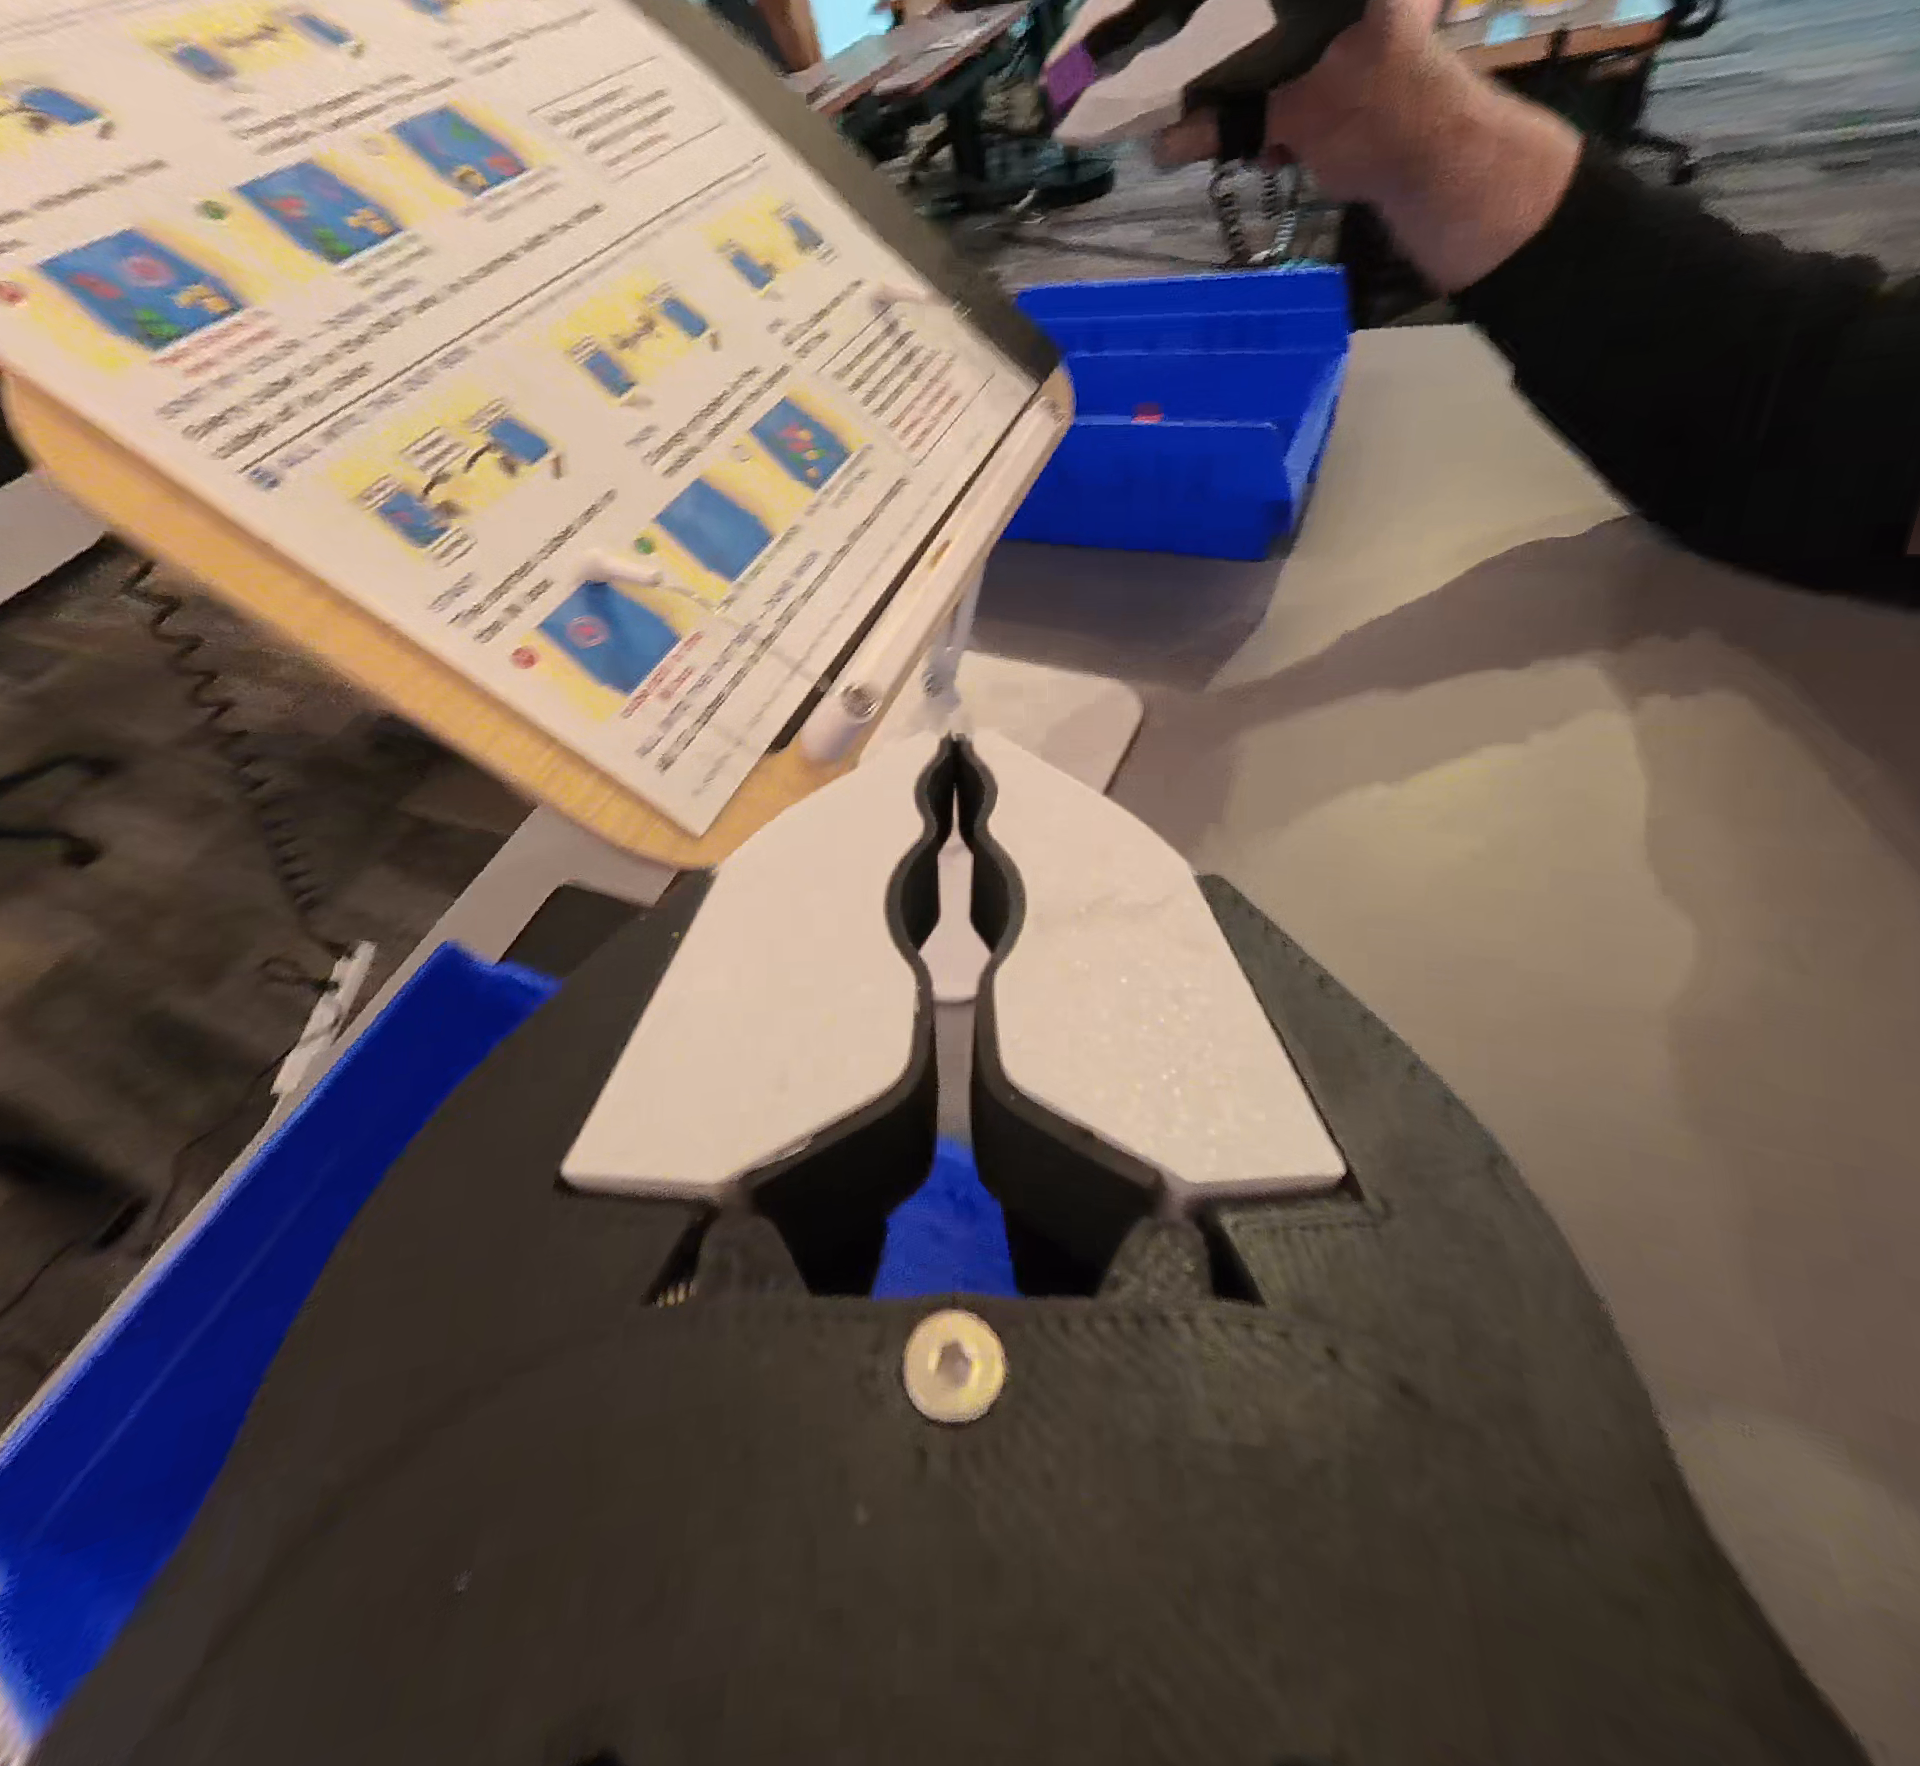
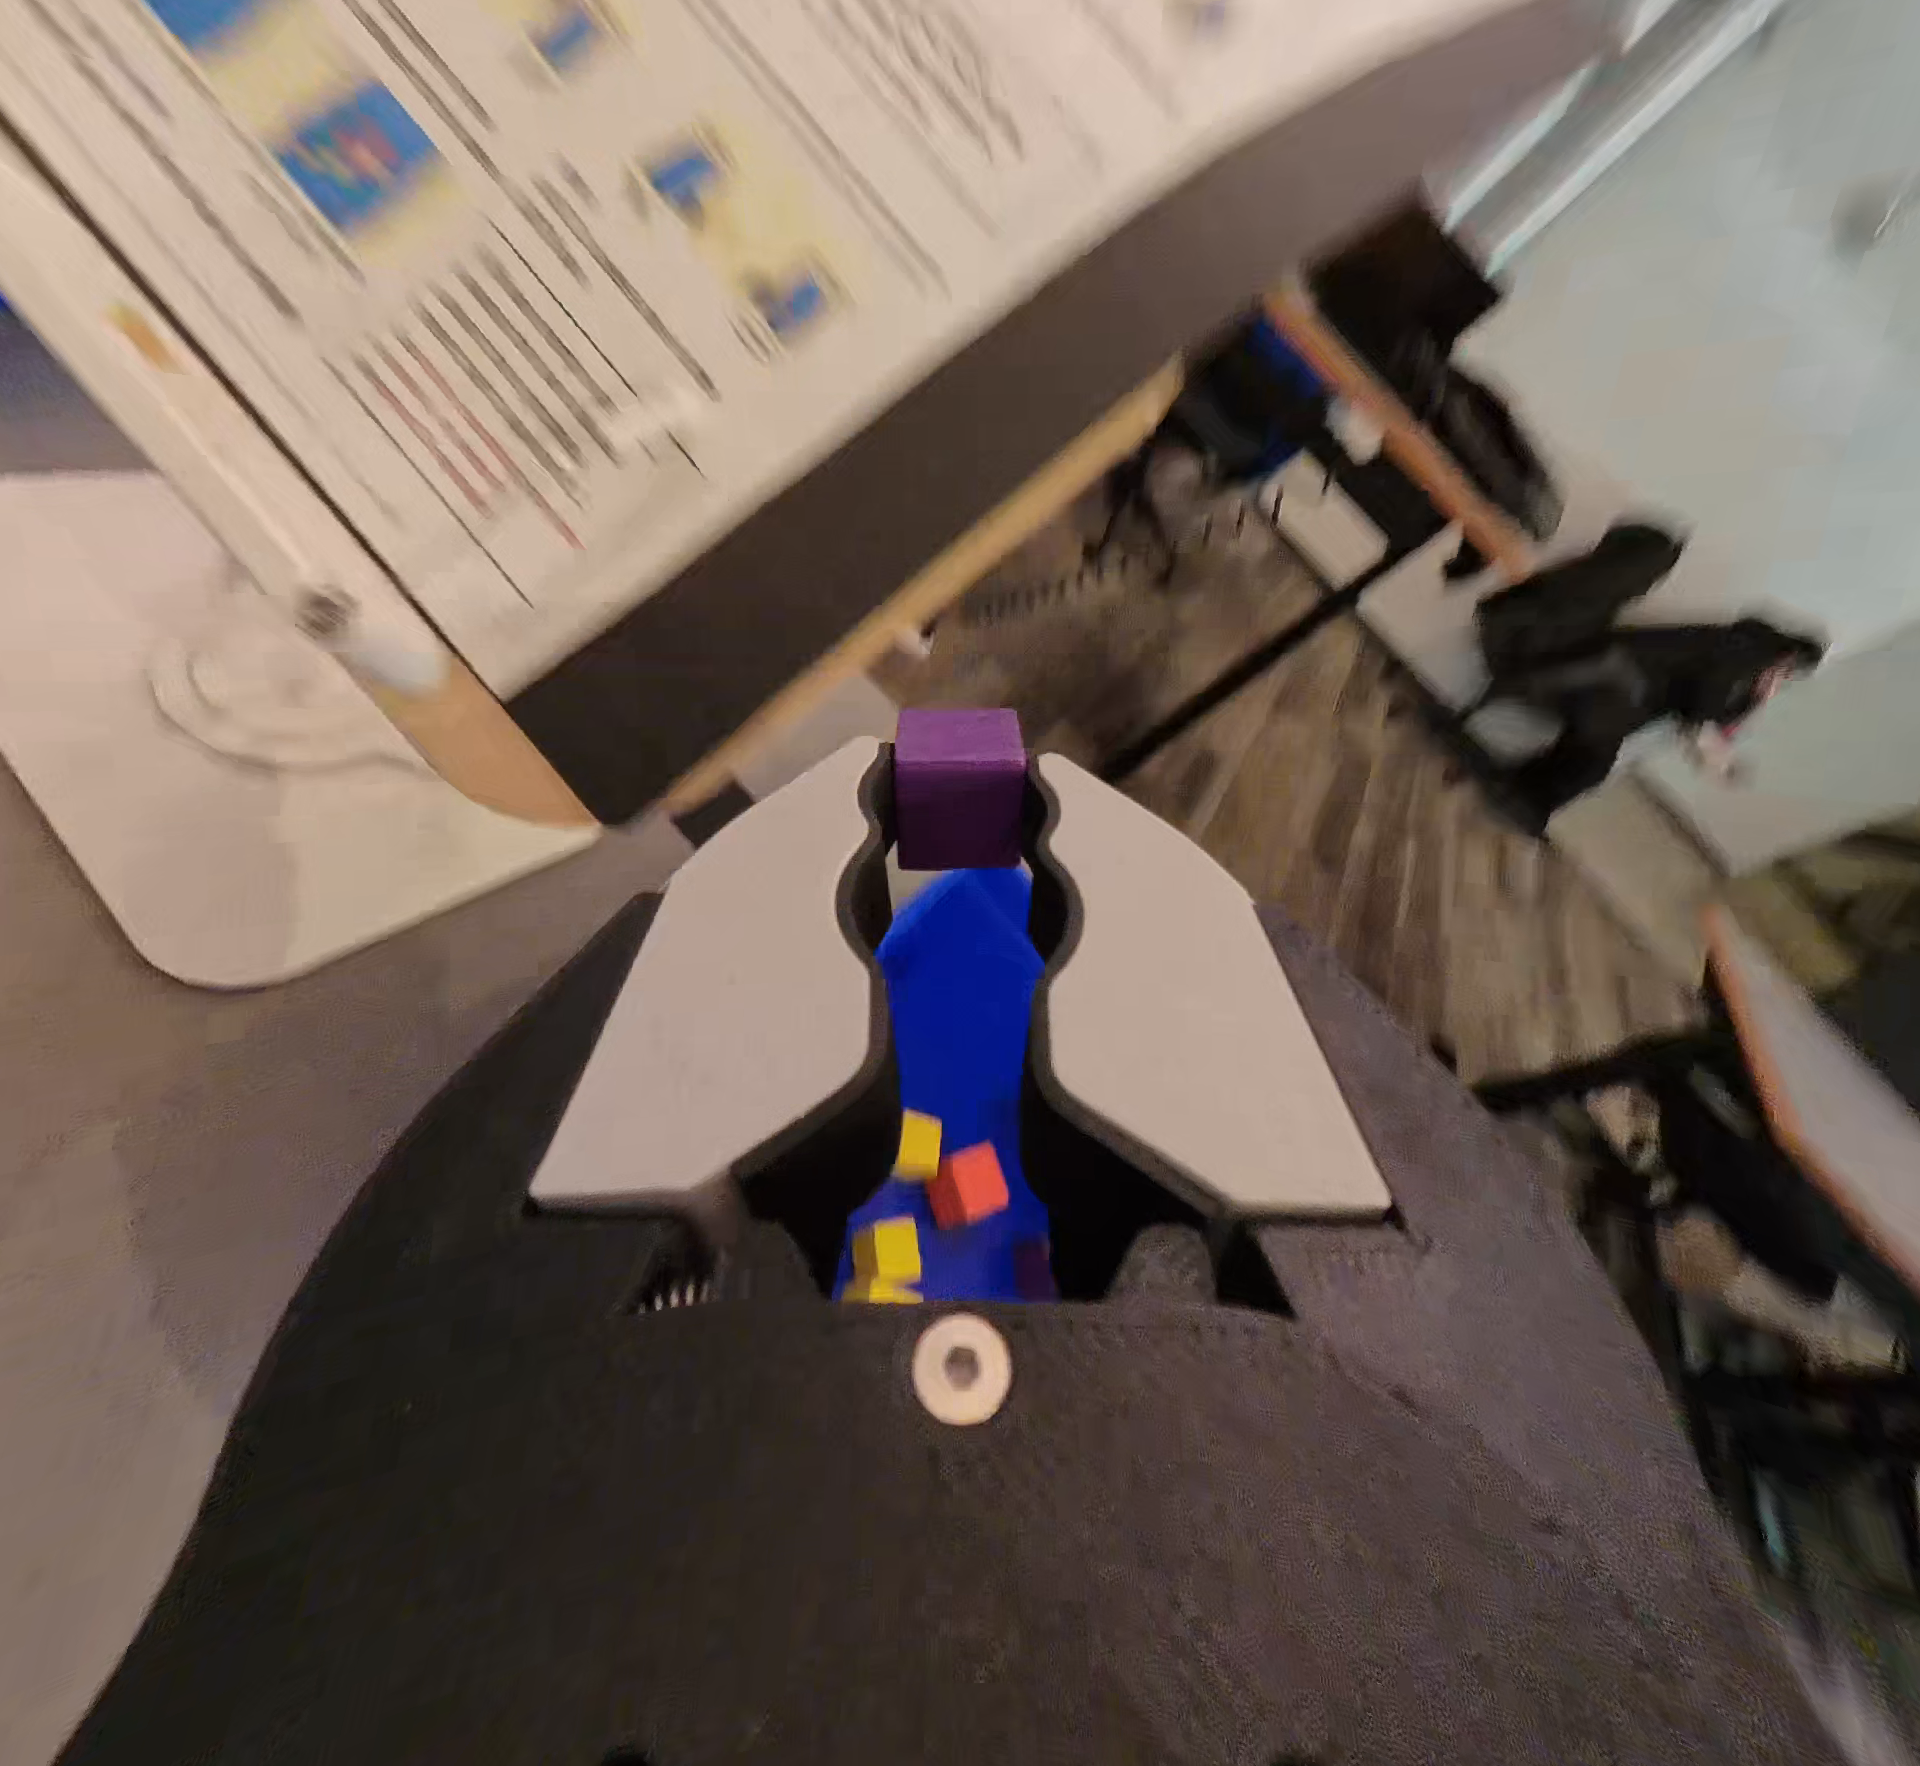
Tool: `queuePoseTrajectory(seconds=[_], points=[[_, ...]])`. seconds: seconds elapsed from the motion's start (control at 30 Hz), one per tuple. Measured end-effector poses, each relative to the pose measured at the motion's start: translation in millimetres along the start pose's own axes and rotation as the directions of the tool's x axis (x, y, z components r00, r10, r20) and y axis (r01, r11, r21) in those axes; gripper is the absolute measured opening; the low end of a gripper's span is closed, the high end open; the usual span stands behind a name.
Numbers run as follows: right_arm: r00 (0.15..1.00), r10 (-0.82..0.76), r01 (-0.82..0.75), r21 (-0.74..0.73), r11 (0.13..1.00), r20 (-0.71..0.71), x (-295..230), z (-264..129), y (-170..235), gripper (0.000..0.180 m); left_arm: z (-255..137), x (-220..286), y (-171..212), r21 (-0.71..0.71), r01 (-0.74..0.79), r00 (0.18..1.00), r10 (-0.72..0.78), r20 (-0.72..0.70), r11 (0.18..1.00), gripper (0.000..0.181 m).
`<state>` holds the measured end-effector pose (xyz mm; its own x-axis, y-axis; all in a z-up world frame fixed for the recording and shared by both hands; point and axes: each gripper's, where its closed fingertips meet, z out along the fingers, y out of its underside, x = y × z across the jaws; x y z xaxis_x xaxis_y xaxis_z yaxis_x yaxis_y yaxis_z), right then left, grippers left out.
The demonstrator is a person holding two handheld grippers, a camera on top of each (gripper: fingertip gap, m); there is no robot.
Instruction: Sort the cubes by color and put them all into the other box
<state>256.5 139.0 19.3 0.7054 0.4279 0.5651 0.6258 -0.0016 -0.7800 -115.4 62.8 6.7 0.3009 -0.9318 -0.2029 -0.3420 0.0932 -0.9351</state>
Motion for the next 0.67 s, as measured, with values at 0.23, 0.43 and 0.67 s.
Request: queuePoseTrajectory(seconds=[0.23,0.43,0.67], points=[[0.969,0.245,-0.214,-0.411,0.886,0.023,22.3,14.6,115.1,0.023,-8.4,-29.2,43.4,-0.235,-0.007,0.990,0.040,0.135,0.972,0.000],[0.933,0.347,-0.325,-0.642,0.694,-0.097,27.4,13.6,186.4,0.061,-12.6,-31.6,69.2,-0.351,0.045,0.993,-0.002,0.122,0.935,0.000],[0.931,0.344,-0.342,-0.607,0.718,-0.118,33.8,11.2,176.1,0.052,-17.9,-41.9,101.4,-0.450,0.141,0.985,-0.081,0.150,0.882,0.002]])
